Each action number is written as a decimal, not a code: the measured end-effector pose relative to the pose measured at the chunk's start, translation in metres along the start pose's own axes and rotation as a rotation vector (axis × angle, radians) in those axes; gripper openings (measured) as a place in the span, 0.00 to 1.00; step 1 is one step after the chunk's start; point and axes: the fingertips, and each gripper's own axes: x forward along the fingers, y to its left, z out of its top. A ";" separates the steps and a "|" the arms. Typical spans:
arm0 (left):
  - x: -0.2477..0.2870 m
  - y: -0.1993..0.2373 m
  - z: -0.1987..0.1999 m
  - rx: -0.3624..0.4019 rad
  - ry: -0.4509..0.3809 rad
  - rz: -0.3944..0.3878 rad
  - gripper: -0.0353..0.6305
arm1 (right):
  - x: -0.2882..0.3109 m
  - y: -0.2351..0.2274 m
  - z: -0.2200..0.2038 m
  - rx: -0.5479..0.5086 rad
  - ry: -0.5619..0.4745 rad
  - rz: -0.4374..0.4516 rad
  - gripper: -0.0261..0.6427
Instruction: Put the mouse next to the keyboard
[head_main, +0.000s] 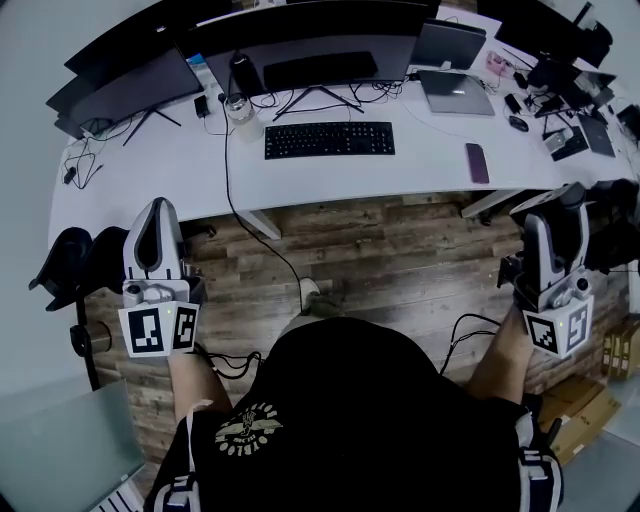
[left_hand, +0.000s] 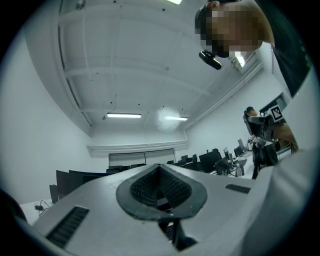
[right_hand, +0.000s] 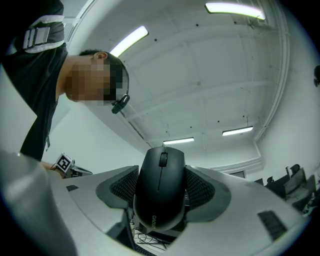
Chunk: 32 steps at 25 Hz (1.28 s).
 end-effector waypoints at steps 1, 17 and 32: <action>0.004 0.004 -0.003 -0.004 0.003 -0.002 0.06 | 0.006 0.001 -0.001 -0.001 0.003 0.002 0.47; 0.062 0.098 -0.028 -0.027 -0.041 -0.032 0.06 | 0.095 0.050 -0.003 -0.078 -0.010 -0.012 0.47; 0.075 0.138 -0.051 -0.061 -0.042 -0.034 0.06 | 0.138 0.073 -0.014 -0.079 0.003 0.006 0.47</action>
